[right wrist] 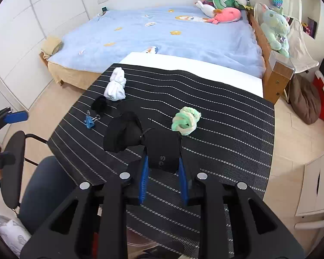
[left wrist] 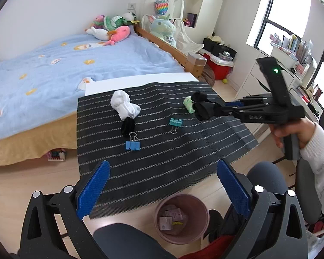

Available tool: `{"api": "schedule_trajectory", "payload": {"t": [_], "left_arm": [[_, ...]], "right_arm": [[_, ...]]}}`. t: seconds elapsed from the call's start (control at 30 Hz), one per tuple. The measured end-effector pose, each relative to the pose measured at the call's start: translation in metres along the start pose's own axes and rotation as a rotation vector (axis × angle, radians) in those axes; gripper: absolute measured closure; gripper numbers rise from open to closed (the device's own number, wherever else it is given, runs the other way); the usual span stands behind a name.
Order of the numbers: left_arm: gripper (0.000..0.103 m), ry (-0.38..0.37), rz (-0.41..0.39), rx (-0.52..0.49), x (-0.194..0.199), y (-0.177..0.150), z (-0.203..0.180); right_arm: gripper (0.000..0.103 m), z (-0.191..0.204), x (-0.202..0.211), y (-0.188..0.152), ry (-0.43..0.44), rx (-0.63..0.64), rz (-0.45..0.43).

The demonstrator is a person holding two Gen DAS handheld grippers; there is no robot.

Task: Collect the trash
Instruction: 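Grasp a blue binder clip with the left tool while the right tool holds the black sock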

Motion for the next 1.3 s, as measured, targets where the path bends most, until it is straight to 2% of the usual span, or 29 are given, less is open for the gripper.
{"api": "schedule_trajectory", "payload": {"t": [0.2, 0.4, 0.7, 1.0, 1.1, 1.17, 1.2, 1.27, 1.3], "left_arm": [[0.008, 0.012, 0.006, -0.012, -0.012, 0.016, 0.014], [0.008, 0.017, 0.057, -0.029, -0.037, 0.032, 0.031], [0.008, 0.039, 0.173, -0.055, -0.086, 0.047, 0.05], [0.009, 0.034, 0.261, -0.037, -0.127, 0.047, 0.066], [0.019, 0.036, 0.286, -0.034, -0.136, 0.045, 0.068], [0.032, 0.037, 0.301, -0.031, -0.14, 0.043, 0.068], [0.035, 0.04, 0.305, -0.03, -0.142, 0.043, 0.069], [0.05, 0.04, 0.31, -0.029, -0.144, 0.043, 0.07], [0.052, 0.043, 0.312, -0.029, -0.144, 0.043, 0.069]], "right_arm": [[0.079, 0.003, 0.009, -0.002, 0.0, -0.026, -0.008], [0.079, 0.002, 0.012, -0.003, -0.008, -0.04, -0.011], [0.079, -0.005, 0.016, -0.006, -0.015, -0.054, -0.008], [0.079, -0.013, 0.017, -0.007, -0.015, -0.067, -0.01], [0.079, -0.015, 0.016, -0.007, -0.014, -0.07, -0.009], [0.079, -0.015, 0.016, -0.008, -0.012, -0.072, -0.009], [0.079, -0.015, 0.016, -0.008, -0.011, -0.073, -0.009], [0.079, -0.015, 0.016, -0.008, -0.008, -0.075, -0.008], [0.079, -0.015, 0.016, -0.008, -0.007, -0.075, -0.008]]}}
Point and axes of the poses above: each gripper's, at about its wrist camera, not at the fingertips, and x roughly against the way its jaws point, z to its left, y to its top, the point moved 2 cm from there along -x, roughly the way its jaws point, and after that the axes turned 15 degrees about -x, right-handed, at the moved point
